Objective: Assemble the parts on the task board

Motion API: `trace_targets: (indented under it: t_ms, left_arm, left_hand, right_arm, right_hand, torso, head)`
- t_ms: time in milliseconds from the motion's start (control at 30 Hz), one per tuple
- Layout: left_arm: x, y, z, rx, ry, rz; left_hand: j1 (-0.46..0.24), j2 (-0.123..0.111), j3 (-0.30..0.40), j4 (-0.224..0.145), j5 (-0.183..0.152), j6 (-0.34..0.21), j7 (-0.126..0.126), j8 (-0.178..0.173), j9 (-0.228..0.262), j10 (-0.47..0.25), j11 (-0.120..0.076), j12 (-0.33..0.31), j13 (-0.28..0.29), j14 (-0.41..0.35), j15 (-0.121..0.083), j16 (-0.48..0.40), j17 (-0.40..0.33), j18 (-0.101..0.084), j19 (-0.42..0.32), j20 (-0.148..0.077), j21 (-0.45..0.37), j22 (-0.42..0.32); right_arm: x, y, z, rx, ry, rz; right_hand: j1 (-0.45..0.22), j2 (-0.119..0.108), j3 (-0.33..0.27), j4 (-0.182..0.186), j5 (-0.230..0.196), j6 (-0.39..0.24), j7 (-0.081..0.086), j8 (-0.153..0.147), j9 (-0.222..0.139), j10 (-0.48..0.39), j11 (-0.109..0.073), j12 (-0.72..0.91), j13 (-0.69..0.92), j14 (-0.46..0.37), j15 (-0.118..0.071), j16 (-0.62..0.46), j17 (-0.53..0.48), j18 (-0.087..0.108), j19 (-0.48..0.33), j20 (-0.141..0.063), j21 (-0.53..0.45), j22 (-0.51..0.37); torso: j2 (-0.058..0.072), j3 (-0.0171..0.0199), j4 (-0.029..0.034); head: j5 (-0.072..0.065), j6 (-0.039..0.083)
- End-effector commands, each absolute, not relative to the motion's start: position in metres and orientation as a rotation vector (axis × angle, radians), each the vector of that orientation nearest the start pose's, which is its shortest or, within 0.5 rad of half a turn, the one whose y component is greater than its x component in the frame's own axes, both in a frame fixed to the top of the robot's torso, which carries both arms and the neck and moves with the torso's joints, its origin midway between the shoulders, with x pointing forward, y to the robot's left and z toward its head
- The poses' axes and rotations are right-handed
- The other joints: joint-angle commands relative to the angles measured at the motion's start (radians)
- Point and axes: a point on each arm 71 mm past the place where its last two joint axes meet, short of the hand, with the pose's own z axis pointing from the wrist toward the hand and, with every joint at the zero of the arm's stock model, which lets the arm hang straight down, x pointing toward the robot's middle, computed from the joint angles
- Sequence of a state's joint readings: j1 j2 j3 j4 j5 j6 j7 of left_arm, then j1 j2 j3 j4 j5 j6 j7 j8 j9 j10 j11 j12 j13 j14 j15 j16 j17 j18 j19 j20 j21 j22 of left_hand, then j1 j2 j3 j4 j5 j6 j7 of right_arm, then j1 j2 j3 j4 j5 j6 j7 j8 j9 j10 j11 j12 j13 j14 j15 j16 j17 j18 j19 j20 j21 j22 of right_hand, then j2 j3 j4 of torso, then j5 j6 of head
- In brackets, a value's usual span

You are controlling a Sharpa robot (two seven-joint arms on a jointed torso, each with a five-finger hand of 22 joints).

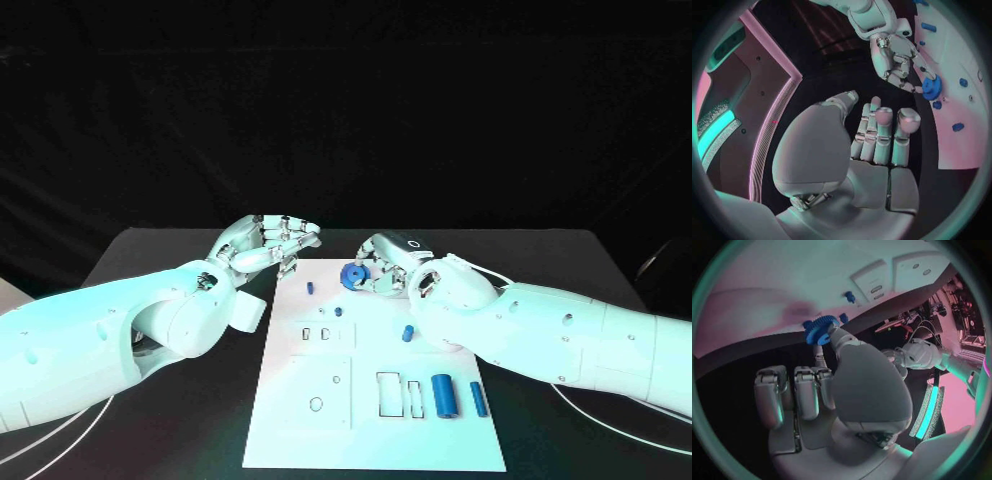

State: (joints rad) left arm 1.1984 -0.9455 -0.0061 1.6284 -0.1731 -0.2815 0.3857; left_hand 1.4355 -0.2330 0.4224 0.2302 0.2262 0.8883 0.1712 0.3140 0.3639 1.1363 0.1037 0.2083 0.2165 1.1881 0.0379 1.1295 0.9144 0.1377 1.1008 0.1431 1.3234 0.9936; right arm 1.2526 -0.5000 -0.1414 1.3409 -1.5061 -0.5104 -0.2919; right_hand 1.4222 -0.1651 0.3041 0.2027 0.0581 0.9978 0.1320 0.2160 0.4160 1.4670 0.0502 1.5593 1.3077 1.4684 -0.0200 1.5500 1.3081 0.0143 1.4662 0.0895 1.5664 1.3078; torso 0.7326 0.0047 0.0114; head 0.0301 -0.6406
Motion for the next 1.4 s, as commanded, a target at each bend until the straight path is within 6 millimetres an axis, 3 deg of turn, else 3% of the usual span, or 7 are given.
trace_targets:
  t_ms: [33, 633, 733, 1100, 1233, 1333, 1400]
  left_arm:
    - [0.47, 0.22, -0.154, -0.897, 1.455, -1.585]
    - [0.471, 0.217, -0.154, -0.891, 1.461, -1.591]
    - [0.471, 0.217, -0.154, -0.892, 1.462, -1.591]
    - [0.471, 0.215, -0.154, -0.891, 1.465, -1.594]
    - [0.471, 0.216, -0.154, -0.892, 1.467, -1.593]
    - [0.471, 0.216, -0.155, -0.893, 1.467, -1.591]
    - [0.471, 0.216, -0.155, -0.893, 1.468, -1.59]
  left_hand:
    - [0.0, 0.011, 0.007, 0.001, -0.003, -0.007, 0.0, 0.006, 0.001, -0.006, 0.001, 0.006, 0.002, 0.008, 0.001, 0.004, 0.0, -0.015, 0.002, 0.001, 0.006, 0.001]
    - [0.001, 0.011, 0.008, -0.001, -0.004, -0.008, 0.0, 0.006, 0.002, -0.007, 0.001, 0.006, 0.002, 0.007, 0.001, 0.003, -0.001, -0.015, 0.001, 0.001, 0.006, 0.0]
    - [0.001, 0.011, 0.008, -0.001, -0.004, -0.008, 0.0, 0.006, 0.002, -0.007, 0.001, 0.006, 0.002, 0.007, 0.001, 0.003, -0.001, -0.015, 0.001, 0.001, 0.006, 0.0]
    - [0.001, 0.011, 0.008, -0.001, -0.004, -0.008, 0.0, 0.006, 0.002, -0.007, 0.001, 0.006, 0.002, 0.007, 0.001, 0.003, -0.001, -0.015, 0.001, 0.001, 0.006, 0.0]
    - [0.002, 0.011, 0.009, -0.002, -0.004, -0.009, 0.0, 0.006, 0.003, -0.01, 0.002, 0.008, 0.004, 0.01, 0.001, 0.007, 0.003, -0.016, 0.001, 0.001, 0.008, 0.003]
    - [0.002, 0.011, 0.009, -0.002, -0.004, -0.009, 0.0, 0.006, 0.003, -0.01, 0.002, 0.008, 0.004, 0.01, 0.001, 0.007, 0.003, -0.016, 0.001, 0.001, 0.008, 0.003]
    - [0.002, 0.011, 0.009, -0.002, -0.004, -0.009, 0.0, 0.006, 0.003, -0.01, 0.002, 0.008, 0.004, 0.01, 0.001, 0.007, 0.003, -0.016, 0.001, 0.001, 0.008, 0.003]
  right_arm:
    - [0.506, -0.079, -0.193, -0.175, 1.527, 0.607]
    - [0.514, -0.063, -0.211, -0.182, 1.557, 0.581]
    - [0.516, -0.062, -0.212, -0.179, 1.556, 0.575]
    - [0.519, -0.057, -0.214, -0.186, 1.565, 0.568]
    - [0.519, -0.057, -0.215, -0.188, 1.575, 0.567]
    - [0.52, -0.058, -0.215, -0.184, 1.58, 0.568]
    - [0.52, -0.059, -0.216, -0.181, 1.586, 0.569]
  right_hand:
    - [-0.008, -0.002, 0.007, -0.001, 0.002, 0.009, -0.007, 0.004, 0.0, 0.094, -0.004, 0.0, 0.251, 0.091, -0.007, 0.006, 0.207, -0.014, 0.105, -0.007, 0.004, 0.263]
    - [-0.016, -0.008, 0.012, 0.0, 0.002, 0.004, -0.005, -0.001, -0.003, 0.092, -0.003, -0.002, 0.25, 0.091, -0.006, 0.005, 0.205, -0.014, 0.105, -0.007, 0.004, 0.263]
    - [-0.016, -0.008, 0.012, 0.0, 0.002, 0.004, -0.005, -0.001, -0.003, 0.092, -0.003, -0.002, 0.25, 0.091, -0.006, 0.005, 0.205, -0.014, 0.105, -0.007, 0.004, 0.263]
    - [-0.02, -0.012, 0.014, 0.001, 0.002, -0.001, -0.004, -0.004, -0.005, 0.087, -0.001, -0.007, 0.244, 0.09, -0.005, 0.005, 0.204, -0.014, 0.105, -0.006, 0.004, 0.263]
    - [-0.042, -0.031, 0.009, 0.008, 0.002, -0.02, 0.004, -0.017, -0.011, 0.077, 0.005, -0.019, 0.233, 0.09, 0.001, 0.004, 0.203, -0.014, 0.105, -0.002, 0.004, 0.263]
    - [-0.085, -0.057, -0.036, 0.033, 0.002, -0.057, 0.015, -0.039, -0.02, 0.06, 0.015, -0.038, 0.215, 0.091, 0.013, 0.005, 0.205, -0.014, 0.105, 0.008, 0.004, 0.263]
    - [-0.097, -0.057, -0.061, 0.048, 0.002, -0.067, 0.019, -0.046, -0.022, 0.055, 0.019, -0.043, 0.211, 0.091, 0.018, 0.006, 0.207, -0.014, 0.105, 0.013, 0.004, 0.263]
  torso:
    - [0.002, 0.0005, 0.0031]
    - [0.002, -0.0001, 0.0043]
    - [0.001, 0.0005, 0.0001]
    - [0.001, 0.0007, 0.0009]
    - [0.001, 0.0006, 0.0002]
    - [0.0, 0.0009, -0.0009]
    - [0.0, 0.0007, -0.0009]
  head:
    - [0.0, -0.001]
    - [0.004, -0.007]
    - [0.007, -0.008]
    - [0.008, -0.008]
    - [0.009, -0.009]
    - [0.011, -0.01]
    - [0.011, -0.009]
